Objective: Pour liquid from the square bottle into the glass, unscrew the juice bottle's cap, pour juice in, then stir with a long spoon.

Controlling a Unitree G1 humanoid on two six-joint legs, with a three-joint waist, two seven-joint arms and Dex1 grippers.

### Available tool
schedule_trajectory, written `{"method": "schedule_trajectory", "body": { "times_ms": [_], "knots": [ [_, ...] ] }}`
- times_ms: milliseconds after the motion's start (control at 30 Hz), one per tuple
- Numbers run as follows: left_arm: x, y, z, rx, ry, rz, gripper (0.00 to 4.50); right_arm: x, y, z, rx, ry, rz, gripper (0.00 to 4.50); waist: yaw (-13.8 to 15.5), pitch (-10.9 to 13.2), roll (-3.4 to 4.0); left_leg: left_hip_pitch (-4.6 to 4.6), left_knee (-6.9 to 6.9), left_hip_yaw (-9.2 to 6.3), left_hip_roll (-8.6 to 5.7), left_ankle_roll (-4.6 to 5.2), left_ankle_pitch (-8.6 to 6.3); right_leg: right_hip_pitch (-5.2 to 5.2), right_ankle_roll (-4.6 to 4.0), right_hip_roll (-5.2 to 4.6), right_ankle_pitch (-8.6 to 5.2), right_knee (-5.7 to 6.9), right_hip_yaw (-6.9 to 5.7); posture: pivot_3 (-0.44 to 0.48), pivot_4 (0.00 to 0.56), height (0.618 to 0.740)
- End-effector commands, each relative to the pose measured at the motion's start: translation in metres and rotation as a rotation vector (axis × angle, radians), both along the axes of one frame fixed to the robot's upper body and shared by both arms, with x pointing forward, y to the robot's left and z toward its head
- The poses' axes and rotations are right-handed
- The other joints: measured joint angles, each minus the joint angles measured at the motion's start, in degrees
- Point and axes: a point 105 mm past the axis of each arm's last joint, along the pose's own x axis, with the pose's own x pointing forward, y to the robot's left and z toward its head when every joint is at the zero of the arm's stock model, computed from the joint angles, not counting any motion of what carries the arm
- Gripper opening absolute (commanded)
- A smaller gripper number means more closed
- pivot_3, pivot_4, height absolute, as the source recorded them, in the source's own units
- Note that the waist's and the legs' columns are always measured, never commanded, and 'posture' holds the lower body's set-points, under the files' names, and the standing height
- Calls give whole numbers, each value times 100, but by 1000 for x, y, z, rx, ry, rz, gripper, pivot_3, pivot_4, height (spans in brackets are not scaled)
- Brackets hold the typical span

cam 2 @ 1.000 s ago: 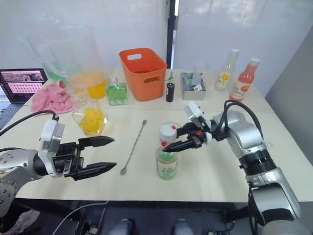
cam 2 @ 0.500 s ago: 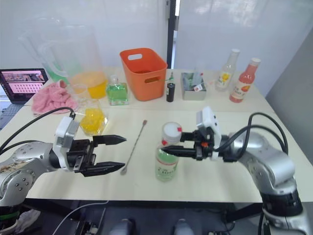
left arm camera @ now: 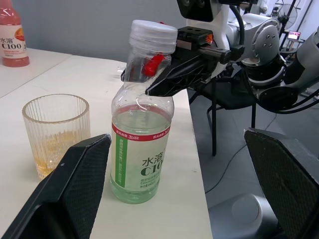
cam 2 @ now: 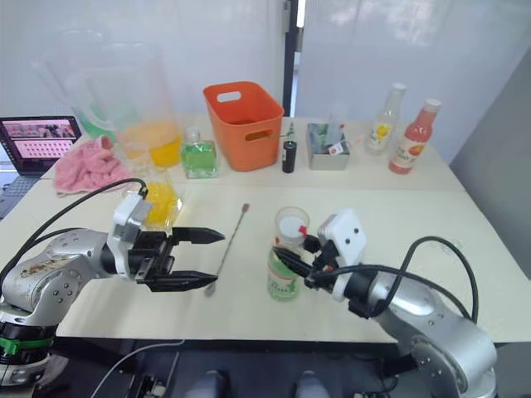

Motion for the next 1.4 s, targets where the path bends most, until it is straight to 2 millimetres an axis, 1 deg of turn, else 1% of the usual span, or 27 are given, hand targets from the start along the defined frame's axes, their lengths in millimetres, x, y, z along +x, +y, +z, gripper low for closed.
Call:
{"method": "schedule_trajectory", "body": {
  "times_ms": [33,100,133,167,200,233,267,300,367,433,567,667,800,933,1200,1267,1400],
  "knots": [
    [-4,-1,5,-5,-22,-13,4500,-1,0,-2,-6,3,-8,1291,-1,0,0,1,0,0,0,0,0,0,0,0,0,0,-1,0,150,725],
    [-5,-1,5,-6,-23,-4,4500,-2,1,-3,-1,21,21,2338,0,-1,-2,1,0,-1,0,0,0,1,0,0,0,0,-1,0,150,725],
    [-5,-1,5,-6,-25,1,4500,-2,1,-1,6,23,35,2703,-1,-2,-3,1,0,-1,0,0,0,2,0,0,0,-1,-1,0,150,725],
    [-5,-1,5,-6,-27,6,4500,-2,2,0,10,23,44,2964,-2,-1,-3,1,0,-1,0,0,0,2,0,0,0,-1,-1,0,150,725],
    [-5,-1,5,-5,-29,11,4500,-1,1,2,16,23,51,3348,-1,-1,-3,0,0,0,0,0,0,2,0,0,0,-2,0,0,150,725],
    [-4,0,5,-4,-30,26,4500,0,-1,3,16,23,58,3747,-2,-1,-3,0,0,0,0,0,0,1,0,0,0,-1,0,0,150,725],
    [-4,0,4,-3,-27,39,4500,1,-4,4,16,36,78,4055,-2,-1,-3,0,-1,0,0,0,0,1,0,0,0,-1,0,0,150,725],
    [-5,1,5,-5,-26,48,4500,3,-10,5,22,54,94,4451,-2,-1,-3,0,-1,0,0,1,0,1,0,0,0,-1,0,0,150,725],
    [-8,0,5,-7,-25,54,4500,6,-24,7,9,67,121,4451,-1,-1,-4,0,0,0,0,1,0,2,0,0,0,-2,1,0,150,725],
    [-11,1,5,-9,-25,58,4500,7,-32,9,-16,55,156,4451,7,-1,-4,-1,0,0,0,1,1,2,0,-1,0,-4,1,0,150,725],
    [-15,2,6,-13,-33,79,4500,2,-34,19,-54,-8,323,4451,-7,0,-4,0,0,1,0,2,0,2,0,-1,0,-4,0,0,150,725],
    [-16,4,8,-17,-39,97,4500,7,-35,26,-66,-23,410,4451,-37,1,-3,3,0,3,1,2,0,1,0,0,0,-3,2,0,150,725],
    [-19,6,8,-14,-43,129,4500,13,-31,23,-102,-8,513,4451,-25,1,-5,5,0,1,0,2,1,5,1,0,0,-3,0,0,150,725],
    [-21,7,8,-13,-46,150,4500,22,-25,22,-115,-24,555,4451,-23,1,-5,4,0,2,0,2,1,3,1,0,0,-4,0,0,150,725],
    [-23,8,8,-11,-49,169,4500,29,-11,24,-114,-49,602,4451,-17,1,-5,4,0,1,0,2,1,2,1,0,0,-2,-1,0,150,725],
    [-23,8,8,-10,-49,171,4500,31,-10,25,-102,-56,595,3928,-14,1,-5,3,0,2,0,1,0,2,1,0,0,-3,-1,0,150,725],
    [-24,8,8,-12,-47,166,4500,30,-8,27,-91,-61,594,2620,-16,1,-5,3,-1,1,0,1,0,1,1,0,0,-2,-1,0,150,725]
  ]
}}
